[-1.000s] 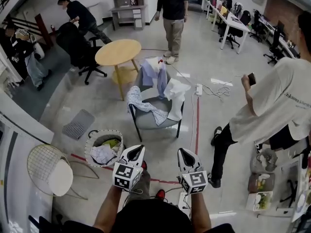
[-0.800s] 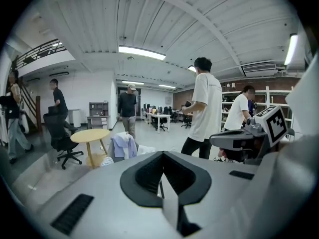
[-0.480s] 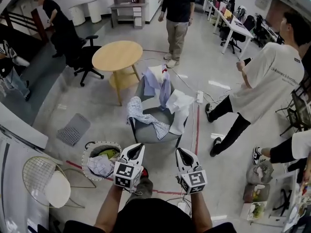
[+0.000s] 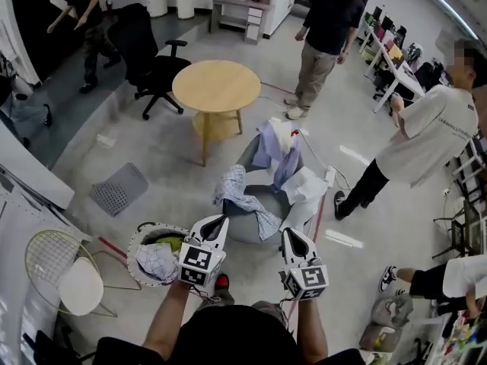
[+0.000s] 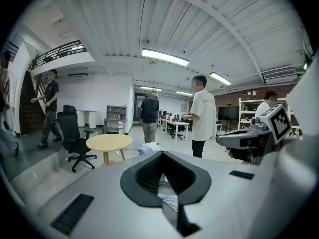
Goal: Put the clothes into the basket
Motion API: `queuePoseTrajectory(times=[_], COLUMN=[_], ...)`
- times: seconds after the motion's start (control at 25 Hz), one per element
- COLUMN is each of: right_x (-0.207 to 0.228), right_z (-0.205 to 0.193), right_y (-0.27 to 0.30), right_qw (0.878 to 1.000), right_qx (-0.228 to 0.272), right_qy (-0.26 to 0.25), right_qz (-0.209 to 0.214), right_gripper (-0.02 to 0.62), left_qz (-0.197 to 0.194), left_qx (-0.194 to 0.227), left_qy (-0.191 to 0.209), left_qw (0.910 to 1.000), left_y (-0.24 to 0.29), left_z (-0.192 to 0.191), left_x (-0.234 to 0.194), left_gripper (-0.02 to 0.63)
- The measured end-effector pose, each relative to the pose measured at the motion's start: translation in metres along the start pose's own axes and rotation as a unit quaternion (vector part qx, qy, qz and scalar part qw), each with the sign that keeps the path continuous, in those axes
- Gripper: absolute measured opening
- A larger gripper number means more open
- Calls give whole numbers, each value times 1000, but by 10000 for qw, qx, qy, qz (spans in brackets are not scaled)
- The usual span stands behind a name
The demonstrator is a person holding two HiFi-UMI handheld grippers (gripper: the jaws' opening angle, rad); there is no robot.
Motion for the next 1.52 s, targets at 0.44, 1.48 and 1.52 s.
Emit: queuePoseTrajectory(times=[0.44, 1.48, 1.52], right_x=[-2, 97, 96], right_z=[19, -144, -152], right_y=[108, 346, 353], right_qw=[9961, 9332, 9311], right_qx=[-83, -1367, -1405], right_qy=[-3, -6, -17], right_qz=[880, 3322, 3367], right_gripper=[28, 28, 28], left_qz=[752, 2632, 2648], left_qx=[10, -931, -977], left_qy=[-391, -1888, -1939], left_qw=[9964, 9415, 9395], left_y=[16, 200, 204], left_z=[-7, -111, -119], left_x=[-54, -111, -113], left_gripper=[6, 6, 6])
Point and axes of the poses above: the fingertips, and each gripper's own axes: y forward along the fingers, x to its right, z out of its top, the point moved 10 cm from there along -y, backward along the fingers, and after that the axes turned 6 degrees about -y, right-handed, at the moved point
